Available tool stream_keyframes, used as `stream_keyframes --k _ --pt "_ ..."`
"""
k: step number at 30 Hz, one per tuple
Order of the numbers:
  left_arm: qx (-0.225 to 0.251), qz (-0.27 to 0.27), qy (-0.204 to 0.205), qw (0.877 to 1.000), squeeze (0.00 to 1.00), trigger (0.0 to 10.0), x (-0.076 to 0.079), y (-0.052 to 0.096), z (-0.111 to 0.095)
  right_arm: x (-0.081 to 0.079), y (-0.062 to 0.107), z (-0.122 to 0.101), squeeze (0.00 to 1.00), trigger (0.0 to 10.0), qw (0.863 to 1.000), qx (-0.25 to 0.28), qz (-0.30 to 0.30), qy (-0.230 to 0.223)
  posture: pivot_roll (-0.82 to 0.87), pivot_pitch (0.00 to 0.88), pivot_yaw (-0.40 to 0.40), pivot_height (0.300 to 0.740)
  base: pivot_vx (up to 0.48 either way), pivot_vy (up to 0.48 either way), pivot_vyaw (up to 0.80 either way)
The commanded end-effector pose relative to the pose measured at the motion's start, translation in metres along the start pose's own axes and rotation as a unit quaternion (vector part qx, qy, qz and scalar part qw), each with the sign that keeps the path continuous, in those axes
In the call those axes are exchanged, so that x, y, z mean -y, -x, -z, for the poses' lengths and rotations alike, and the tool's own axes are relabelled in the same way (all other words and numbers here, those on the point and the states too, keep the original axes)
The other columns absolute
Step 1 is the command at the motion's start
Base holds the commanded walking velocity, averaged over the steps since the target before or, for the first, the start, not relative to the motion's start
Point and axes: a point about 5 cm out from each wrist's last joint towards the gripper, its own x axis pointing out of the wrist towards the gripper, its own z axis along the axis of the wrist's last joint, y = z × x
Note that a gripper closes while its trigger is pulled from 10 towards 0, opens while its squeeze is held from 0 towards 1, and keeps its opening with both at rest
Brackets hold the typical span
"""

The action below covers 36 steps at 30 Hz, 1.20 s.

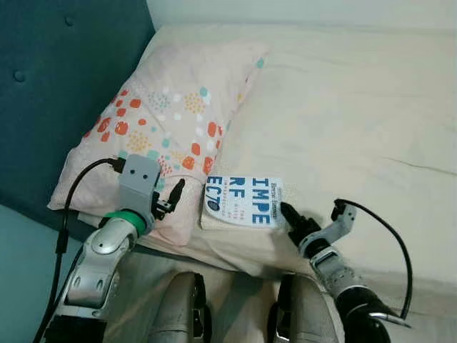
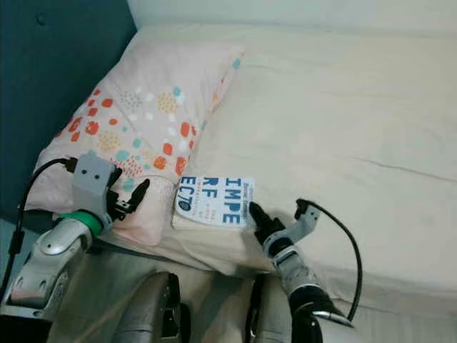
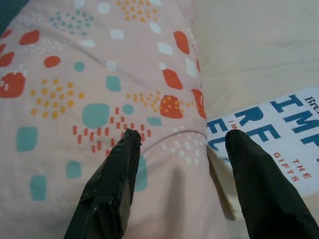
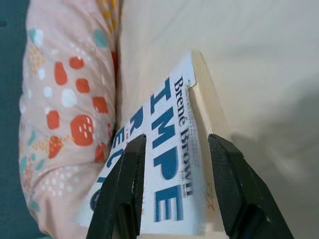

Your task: Clean up the room

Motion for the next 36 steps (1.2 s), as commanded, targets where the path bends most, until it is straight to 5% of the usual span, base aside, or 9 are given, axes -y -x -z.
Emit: stream_keyframes --k 1,8,13,15,18,20,22,25,36 --pt "-0.011 -0.002 0.002 1.0 0.0 10.0 0.001 0.0 0.007 0.005 0.004 0.005 0.0 10.0 1.0 0.003 0.005 -0.011 0.12 0.19 0.147 0.622 0.0 0.0 0.0" --pt "-0.005 -0.002 0.016 1.0 0.0 10.0 0.009 -0.009 0.008 0.01 0.016 -0.004 0.0 10.0 0.999 0.041 -0.018 0.015 0.06 0.168 0.113 0.622 0.0 0.0 0.0" --pt "-0.005 0.003 0.021 1.0 0.0 10.0 0.015 -0.013 0.011 0.01 0.024 -0.005 0.0 10.0 0.991 0.054 0.006 0.124 0.02 0.133 0.088 0.622 0.0 0.0 0.0" --pt "-0.009 0.018 0.031 0.999 0.0 10.0 0.022 -0.015 0.014 0.0 0.027 -0.013 0.0 10.0 0.961 0.096 0.041 0.256 0.0 0.11 0.08 0.622 0.0 0.0 0.0" --pt "-0.014 0.024 0.04 0.999 0.0 10.0 0.025 -0.016 0.017 -0.01 0.027 -0.018 0.0 10.0 0.936 0.118 0.048 0.327 -0.01 0.096 0.078 0.622 0.0 0.0 0.0" --pt "-0.027 0.025 0.06 0.998 0.0 10.0 0.025 -0.018 0.021 -0.035 0.027 -0.025 0.0 10.0 0.892 0.171 0.042 0.415 -0.02 0.065 0.067 0.622 0.0 0.0 0.0" --pt "-0.027 0.025 0.06 0.998 0.0 10.0 0.025 -0.018 0.021 -0.035 0.027 -0.025 0.0 10.0 0.892 0.171 0.042 0.415 -0.02 0.065 0.067 0.622 0.0 0.0 0.0" --pt "-0.034 0.004 0.088 0.996 0.0 10.0 0.015 -0.019 0.026 -0.053 0.028 -0.034 0.0 10.0 0.868 0.221 0.045 0.442 -0.02 0.034 0.051 0.622 0.0 0.0 0.0" --pt "0.024 -0.075 0.051 0.996 0.0 10.0 -0.011 -0.023 0.015 -0.049 0.021 -0.04 0.0 10.0 0.865 0.223 0.073 0.443 -0.01 0.008 0.028 0.656 0.0 0.0 0.0"
